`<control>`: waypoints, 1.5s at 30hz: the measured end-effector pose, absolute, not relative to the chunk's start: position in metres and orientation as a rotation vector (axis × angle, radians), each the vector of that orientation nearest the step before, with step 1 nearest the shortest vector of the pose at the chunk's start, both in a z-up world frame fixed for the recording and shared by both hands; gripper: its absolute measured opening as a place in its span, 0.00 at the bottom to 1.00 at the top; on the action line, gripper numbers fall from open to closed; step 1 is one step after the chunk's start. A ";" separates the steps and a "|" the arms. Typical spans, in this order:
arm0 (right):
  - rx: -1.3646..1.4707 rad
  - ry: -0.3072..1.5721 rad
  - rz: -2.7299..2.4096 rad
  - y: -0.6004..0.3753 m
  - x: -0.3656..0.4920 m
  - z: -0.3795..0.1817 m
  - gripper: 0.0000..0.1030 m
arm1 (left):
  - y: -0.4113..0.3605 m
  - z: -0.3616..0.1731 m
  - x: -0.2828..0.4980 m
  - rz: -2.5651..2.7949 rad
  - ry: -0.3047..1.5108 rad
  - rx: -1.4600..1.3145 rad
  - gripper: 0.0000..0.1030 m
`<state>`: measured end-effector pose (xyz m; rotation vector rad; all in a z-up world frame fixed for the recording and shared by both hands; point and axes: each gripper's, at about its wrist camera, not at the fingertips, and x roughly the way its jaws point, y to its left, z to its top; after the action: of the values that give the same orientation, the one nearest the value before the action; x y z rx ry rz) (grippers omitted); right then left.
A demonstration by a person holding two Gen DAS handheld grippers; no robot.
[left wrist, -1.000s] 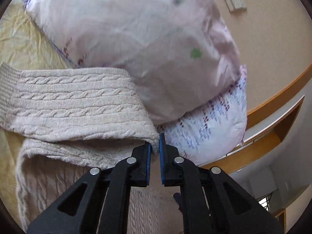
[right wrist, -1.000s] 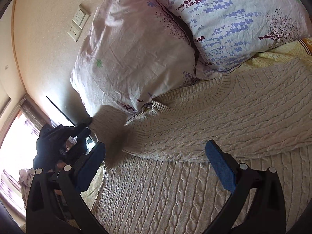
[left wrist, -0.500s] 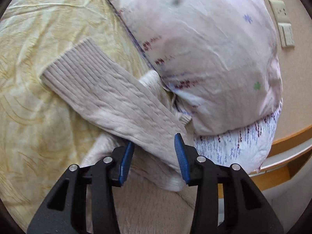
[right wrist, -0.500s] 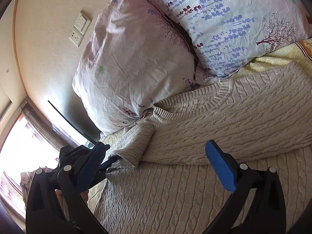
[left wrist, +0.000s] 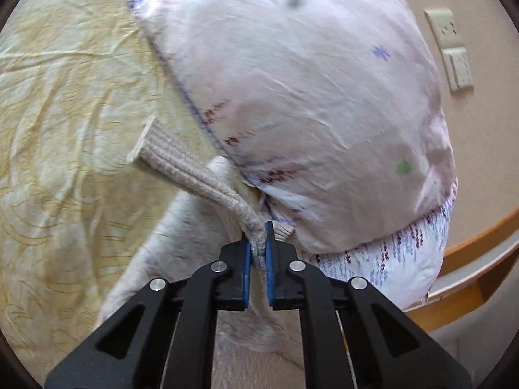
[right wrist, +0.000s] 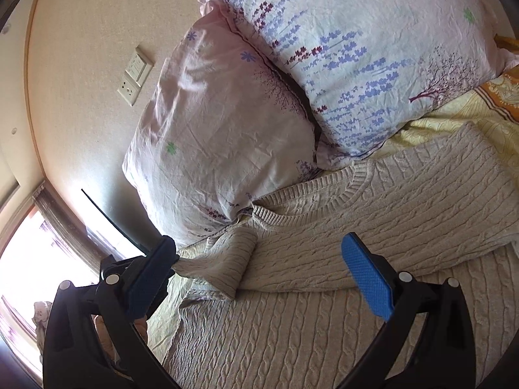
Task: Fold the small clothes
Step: 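Fold the held sleeve across the sweater body and open the left tool, then grasp the sweater hem with both tools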
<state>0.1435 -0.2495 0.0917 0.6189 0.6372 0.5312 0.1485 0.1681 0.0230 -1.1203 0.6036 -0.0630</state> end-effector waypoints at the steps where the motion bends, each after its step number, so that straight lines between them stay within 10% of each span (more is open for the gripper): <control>1: 0.615 0.609 0.512 -0.253 0.141 0.095 0.99 | 0.153 0.033 0.154 -0.108 0.598 -1.075 0.07; 16: 0.888 0.334 0.150 -0.351 0.112 0.095 0.99 | -0.112 0.034 0.217 -0.547 0.840 -0.360 0.09; 21: 0.906 0.368 0.142 -0.355 0.119 0.089 0.99 | -0.140 0.007 0.218 -0.622 0.957 -0.311 0.42; 26: 0.871 0.407 0.130 -0.352 0.125 0.084 0.99 | -0.113 0.017 0.207 -0.611 0.937 -0.356 0.53; 33: 0.860 0.734 0.139 -0.343 0.164 0.049 0.60 | -0.007 0.040 0.154 -0.331 0.824 -0.130 0.61; 45: 0.708 0.829 0.225 -0.354 0.139 0.075 0.59 | 0.159 0.017 0.056 -0.164 0.884 -0.301 0.66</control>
<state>0.1389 -0.3542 0.0746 0.7077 0.8294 0.2249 0.0559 0.1591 0.0169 -0.3006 0.8836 -0.1636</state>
